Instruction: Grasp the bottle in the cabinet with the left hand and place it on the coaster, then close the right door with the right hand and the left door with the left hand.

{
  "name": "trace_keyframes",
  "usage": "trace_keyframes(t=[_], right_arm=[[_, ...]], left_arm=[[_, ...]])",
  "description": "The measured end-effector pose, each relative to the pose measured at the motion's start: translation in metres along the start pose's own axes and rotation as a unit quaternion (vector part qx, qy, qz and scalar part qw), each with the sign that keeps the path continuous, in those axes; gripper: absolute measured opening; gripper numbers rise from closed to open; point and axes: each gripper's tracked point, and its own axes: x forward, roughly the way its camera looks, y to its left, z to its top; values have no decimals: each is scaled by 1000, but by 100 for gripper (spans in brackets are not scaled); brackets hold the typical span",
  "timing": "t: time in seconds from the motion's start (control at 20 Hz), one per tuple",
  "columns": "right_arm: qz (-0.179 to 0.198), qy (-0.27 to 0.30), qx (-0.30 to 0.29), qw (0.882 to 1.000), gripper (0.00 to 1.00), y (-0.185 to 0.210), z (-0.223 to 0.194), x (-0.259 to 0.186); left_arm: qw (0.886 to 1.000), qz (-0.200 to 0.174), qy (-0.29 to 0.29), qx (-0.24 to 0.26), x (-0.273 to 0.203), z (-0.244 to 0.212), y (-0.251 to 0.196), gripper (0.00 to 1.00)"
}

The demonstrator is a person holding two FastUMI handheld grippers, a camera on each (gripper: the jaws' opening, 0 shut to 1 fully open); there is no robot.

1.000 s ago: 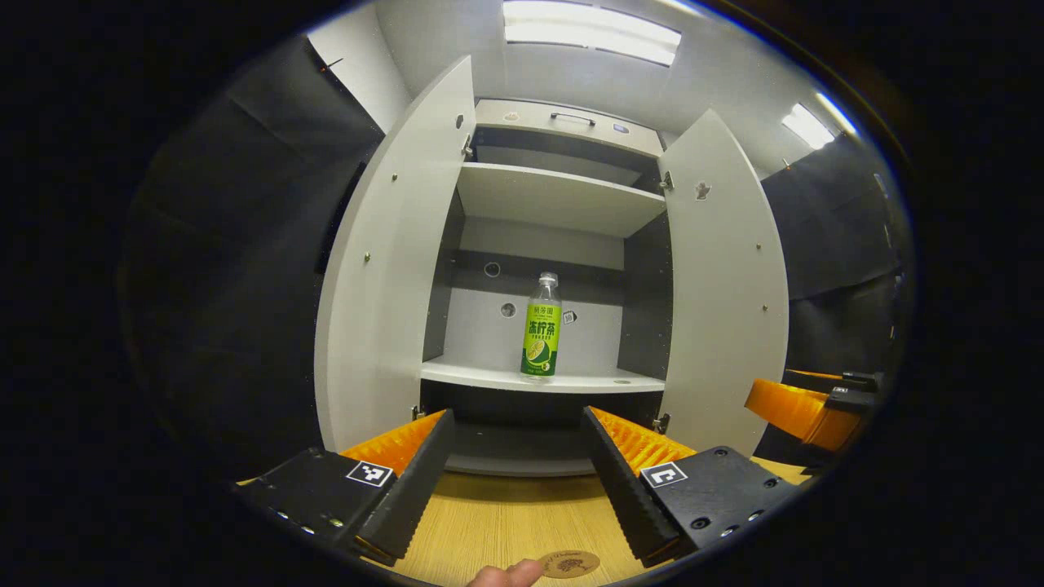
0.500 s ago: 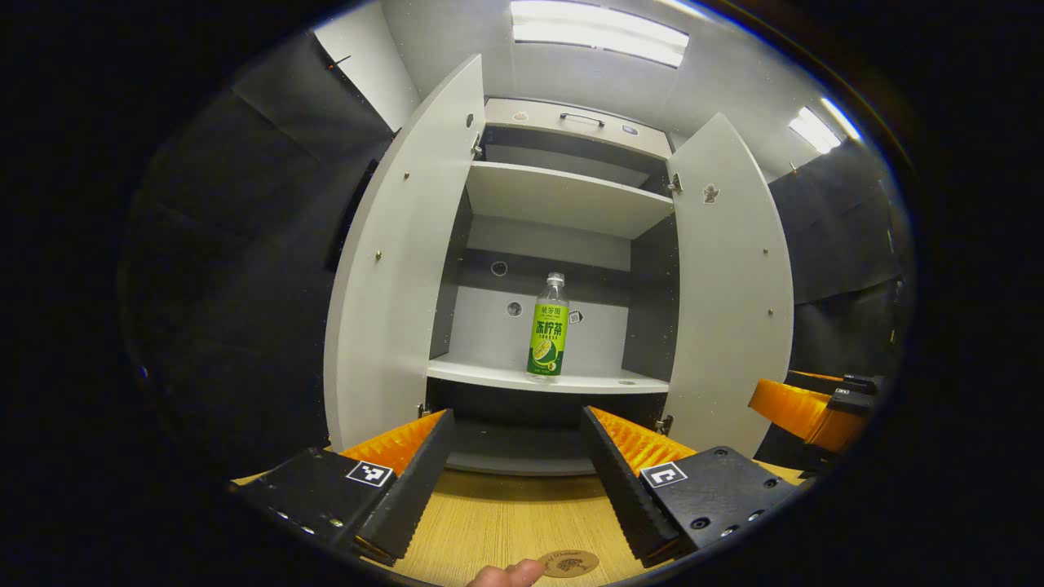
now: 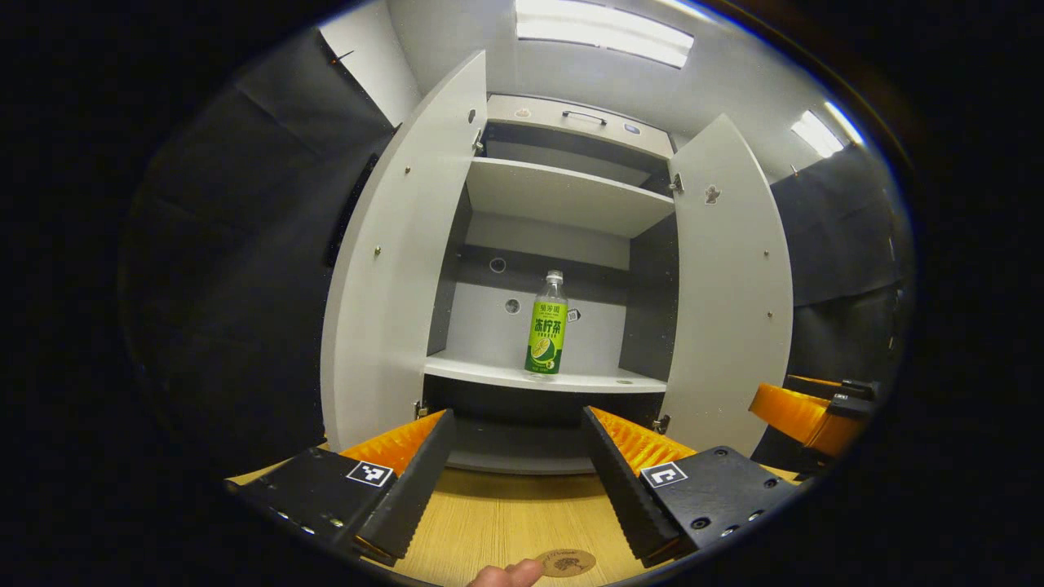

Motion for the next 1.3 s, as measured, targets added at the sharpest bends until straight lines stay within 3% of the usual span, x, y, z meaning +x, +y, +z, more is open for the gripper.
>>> trace_keyframes(t=[0.1, 0.2, 0.3, 0.35, 0.5, 0.55, 0.6, 0.8, 0.95, 1.3], right_arm=[[0, -1, -2, 1000, 84, 0, 1, -1], [1, -1, -4, 1000, 84, 0, 2, -2], [1, 0, -3, 1000, 84, 0, 1, -3], [1, 2, -3, 1000, 84, -1, 0, -3], [0, 1, -7, 1000, 85, -2, 4, -6], [-2, 1, -11, 1000, 85, -3, 5, -7], [-5, 2, -16, 1000, 84, -5, 5, -9], [-10, 21, -26, 999, 84, -11, -3, -10], [-18, 39, -29, 999, 85, -16, -12, -8], [-27, 50, -34, 998, 85, -23, -15, 6]], left_arm=[[1000, -9, 7, -4, 8, 2, -3, 99], [1000, -17, 15, -14, 20, 4, -4, 94], [999, -32, 14, -26, 39, 11, -9, 99], [999, -42, 16, -30, 50, 15, -13, 94], [997, -62, 18, -35, 93, 28, -20, 94], [997, -66, 15, -33, 108, 33, -22, 99], [997, -71, 11, -32, 122, 38, -26, 95], [996, -91, -2, -6, 183, 53, -43, 95], [996, -80, -12, 23, 225, 63, -48, 95], [997, -70, 0, 40, 307, 57, -49, 94]])
